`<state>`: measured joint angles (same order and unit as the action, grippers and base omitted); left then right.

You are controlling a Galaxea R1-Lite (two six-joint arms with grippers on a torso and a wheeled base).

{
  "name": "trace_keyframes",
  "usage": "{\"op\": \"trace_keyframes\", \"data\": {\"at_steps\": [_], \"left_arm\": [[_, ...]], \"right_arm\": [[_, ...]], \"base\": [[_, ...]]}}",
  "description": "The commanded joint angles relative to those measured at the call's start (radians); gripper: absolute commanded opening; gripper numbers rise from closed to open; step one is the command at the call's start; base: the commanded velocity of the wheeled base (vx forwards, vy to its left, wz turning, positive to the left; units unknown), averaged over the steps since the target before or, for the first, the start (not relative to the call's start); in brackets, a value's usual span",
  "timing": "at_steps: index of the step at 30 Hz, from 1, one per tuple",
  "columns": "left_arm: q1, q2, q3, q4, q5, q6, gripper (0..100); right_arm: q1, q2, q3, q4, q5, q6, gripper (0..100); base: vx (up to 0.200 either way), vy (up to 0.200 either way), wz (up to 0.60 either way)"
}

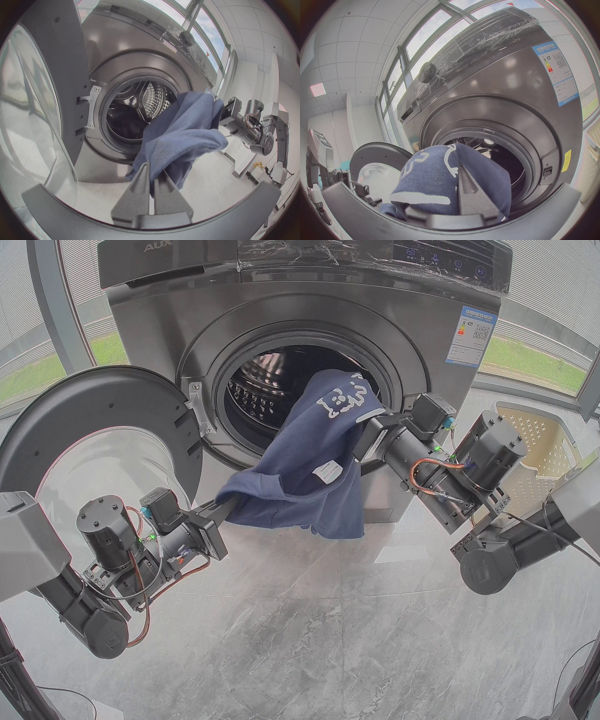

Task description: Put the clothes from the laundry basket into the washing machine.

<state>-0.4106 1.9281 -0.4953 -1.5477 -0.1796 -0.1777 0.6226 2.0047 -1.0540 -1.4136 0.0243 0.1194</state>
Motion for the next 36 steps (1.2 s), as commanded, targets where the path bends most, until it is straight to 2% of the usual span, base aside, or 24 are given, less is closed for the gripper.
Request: {"op": "trace_keyframes", "data": {"at_steps": [1, 2, 3, 10, 15, 18, 22, 24, 26, 29, 33, 36], "left_arm": [[-0.008, 0.025, 0.004, 0.0, -0.001, 0.0, 0], [-0.008, 0.025, 0.004, 0.0, -0.001, 0.0, 0], [-0.008, 0.026, 0.008, 0.0, -0.003, 0.0, 100], [-0.01, 0.048, 0.081, 0.0, -0.005, 0.004, 100], [-0.042, 0.045, 0.247, 0.0, -0.09, 0.099, 100], [-0.077, 0.043, 0.311, 0.0, -0.107, 0.121, 100], [-0.103, 0.035, 0.288, 0.0, -0.107, 0.121, 100], [-0.106, 0.029, 0.224, 0.0, -0.098, 0.119, 100], [-0.111, 0.029, 0.104, 0.001, -0.072, 0.104, 100], [-0.112, 0.034, 0.023, 0.001, -0.051, 0.089, 100], [-0.128, 0.042, -0.045, 0.001, -0.057, 0.086, 100], [-0.143, 0.04, -0.075, 0.001, -0.058, 0.089, 100]], "right_arm": [[0.002, -0.02, 0.0, -0.001, 0.0, 0.0, 0], [0.002, -0.018, 0.003, -0.001, 0.0, 0.0, 0], [0.002, -0.015, 0.005, -0.001, -0.004, 0.0, 0], [0.003, 0.005, 0.003, -0.002, -0.014, 0.0, 0], [0.002, 0.023, -0.009, 0.01, -0.014, 0.0, 0], [0.002, 0.025, -0.014, 0.027, -0.014, 0.0, 0], [0.003, 0.023, -0.009, 0.028, -0.014, 0.0, 0], [0.005, 0.023, -0.003, 0.027, -0.015, 0.0, 0], [0.005, 0.023, 0.014, 0.021, -0.015, 0.0, 0], [0.005, 0.025, 0.017, 0.021, -0.015, 0.0, 0], [0.013, 0.048, 0.012, 0.019, -0.041, -0.001, 0], [0.017, 0.06, 0.012, 0.016, -0.043, -0.001, 0]], "base": [[0.0, 0.0, 0.0], [0.0, 0.0, 0.0], [0.0, 0.0, 0.0], [0.0, 0.0, 0.0], [0.0, 0.0, 0.0], [0.0, 0.0, 0.0], [0.0, 0.0, 0.0], [0.0, 0.0, 0.0], [0.0, 0.0, 0.0], [0.0, 0.0, 0.0], [0.0, 0.0, 0.0], [0.0, 0.0, 0.0]]}}
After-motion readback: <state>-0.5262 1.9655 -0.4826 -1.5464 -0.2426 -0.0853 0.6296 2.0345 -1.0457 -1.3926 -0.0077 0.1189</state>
